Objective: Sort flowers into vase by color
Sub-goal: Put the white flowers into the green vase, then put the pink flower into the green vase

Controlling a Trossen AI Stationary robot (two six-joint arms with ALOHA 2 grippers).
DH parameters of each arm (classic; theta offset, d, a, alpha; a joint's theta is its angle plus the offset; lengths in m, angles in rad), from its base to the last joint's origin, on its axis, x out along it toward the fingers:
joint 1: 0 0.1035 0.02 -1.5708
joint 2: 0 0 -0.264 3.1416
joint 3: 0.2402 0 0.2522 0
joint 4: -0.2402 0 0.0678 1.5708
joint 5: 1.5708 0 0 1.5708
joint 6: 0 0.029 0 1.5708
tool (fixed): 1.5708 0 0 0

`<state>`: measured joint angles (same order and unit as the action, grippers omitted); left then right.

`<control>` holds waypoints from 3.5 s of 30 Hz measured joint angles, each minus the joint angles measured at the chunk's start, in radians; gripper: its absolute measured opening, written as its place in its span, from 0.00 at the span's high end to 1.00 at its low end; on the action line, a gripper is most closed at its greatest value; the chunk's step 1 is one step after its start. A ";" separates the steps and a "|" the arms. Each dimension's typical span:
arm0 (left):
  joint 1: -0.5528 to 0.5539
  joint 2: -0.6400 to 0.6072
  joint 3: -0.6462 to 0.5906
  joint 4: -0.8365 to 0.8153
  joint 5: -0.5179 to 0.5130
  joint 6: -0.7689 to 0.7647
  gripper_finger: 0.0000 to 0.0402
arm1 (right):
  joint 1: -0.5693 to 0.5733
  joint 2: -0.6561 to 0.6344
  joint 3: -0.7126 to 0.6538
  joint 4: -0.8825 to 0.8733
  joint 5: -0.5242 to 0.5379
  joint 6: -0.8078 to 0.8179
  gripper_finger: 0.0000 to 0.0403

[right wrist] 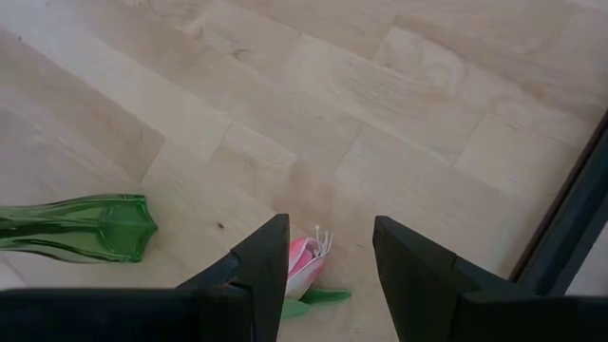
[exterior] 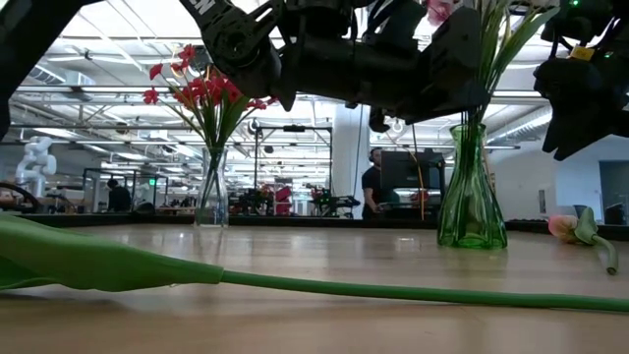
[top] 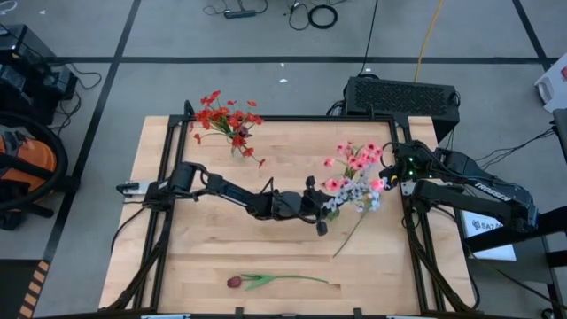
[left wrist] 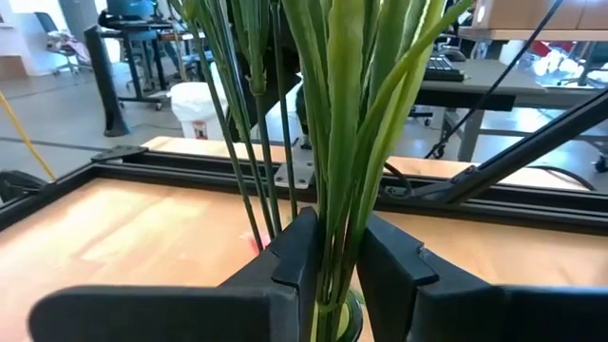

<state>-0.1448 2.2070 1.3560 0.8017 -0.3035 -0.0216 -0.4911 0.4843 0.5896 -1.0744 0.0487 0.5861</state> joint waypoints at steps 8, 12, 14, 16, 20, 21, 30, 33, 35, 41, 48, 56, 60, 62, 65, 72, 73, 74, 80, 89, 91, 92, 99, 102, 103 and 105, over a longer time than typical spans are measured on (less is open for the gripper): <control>0.001 0.000 0.000 0.000 0.039 -0.075 0.68 | 0.000 0.000 0.000 0.000 -0.003 0.004 0.63; 0.000 0.000 0.000 -0.001 0.040 -0.069 0.58 | 0.000 0.000 0.000 0.000 -0.003 0.004 0.63; 0.000 0.000 0.000 -0.014 0.040 -0.068 0.53 | 0.000 0.000 0.000 0.000 -0.003 0.004 0.63; 0.000 -0.015 0.000 -0.063 0.041 -0.067 0.50 | 0.000 0.000 0.000 0.000 -0.003 0.004 0.63; 0.000 -0.089 -0.001 -0.232 0.035 -0.067 0.49 | 0.000 0.000 0.000 0.000 -0.020 -0.004 0.63; 0.000 -0.113 -0.001 -0.268 0.033 -0.067 0.49 | 0.000 0.000 0.000 0.000 -0.025 -0.008 0.63; 0.000 -0.273 0.000 -0.517 0.019 -0.071 0.49 | 0.000 0.001 0.000 -0.001 -0.030 -0.016 0.63; -0.011 -0.327 -0.003 -0.675 -0.024 -0.099 0.49 | 0.000 0.002 0.000 -0.001 -0.030 0.040 0.63; -0.021 -0.355 -0.001 -0.737 -0.065 -0.107 0.49 | 0.000 0.003 0.005 -0.007 -0.028 0.065 0.63; -0.042 -0.433 -0.001 -1.034 -0.178 -0.327 0.49 | 0.000 0.030 0.098 -0.116 -0.026 0.153 0.64; -0.042 -0.476 -0.002 -1.358 -0.179 -0.330 0.49 | 0.013 0.090 0.299 -0.370 -0.032 0.259 0.76; -0.039 -0.572 -0.100 -1.472 -0.170 -0.285 0.49 | 0.084 0.110 0.596 -0.450 -0.029 0.509 0.99; -0.023 -0.651 -0.187 -1.488 -0.157 -0.287 0.49 | 0.095 0.177 0.667 -0.460 -0.036 0.557 1.00; -0.017 -0.687 -0.216 -1.470 -0.137 -0.298 0.49 | 0.104 0.219 0.680 -0.462 -0.074 0.557 1.00; -0.018 -0.726 -0.250 -1.477 -0.121 -0.311 0.49 | 0.129 0.269 0.699 -0.465 -0.105 0.566 1.00; -0.018 -0.769 -0.273 -1.473 -0.117 -0.340 0.49 | 0.201 0.320 0.729 -0.476 -0.237 0.635 1.00; -0.018 -0.772 -0.272 -1.453 -0.116 -0.349 0.49 | 0.215 0.324 0.729 -0.479 -0.257 0.640 1.00; -0.018 -0.773 -0.270 -1.436 -0.117 -0.362 0.49 | 0.231 0.329 0.729 -0.484 -0.267 0.646 1.00; -0.019 -0.770 -0.272 -1.400 -0.116 -0.482 0.49 | 0.356 0.359 0.729 -0.497 -0.303 0.664 1.00; -0.019 -0.770 -0.272 -1.335 -0.117 -0.557 0.49 | 0.634 0.443 0.729 -0.497 -0.237 0.770 1.00; -0.019 -0.770 -0.272 -1.333 -0.117 -0.576 0.49 | 0.718 0.472 0.729 -0.497 -0.233 0.820 1.00; -0.020 -0.770 -0.272 -1.333 -0.117 -0.580 0.49 | 0.760 0.487 0.729 -0.495 -0.232 0.851 1.00; -0.042 -0.770 -0.272 -1.333 -0.113 -0.596 0.49 | 1.080 0.569 0.729 -0.367 -0.060 1.171 1.00; -0.047 -0.770 -0.272 -1.334 -0.081 -0.594 0.49 | 1.188 0.635 0.729 -0.291 0.034 1.316 1.00; -0.047 -0.770 -0.272 -1.334 -0.067 -0.594 0.49 | 1.214 0.666 0.729 -0.276 0.061 1.356 1.00; -0.047 -0.770 -0.272 -1.334 -0.030 -0.594 0.49 | 1.248 0.736 0.729 -0.268 0.102 1.424 1.00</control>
<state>-0.1921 1.4368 1.0843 -0.5322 -0.3334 -0.6152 0.7570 1.2198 1.3190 -1.3422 0.1511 2.0097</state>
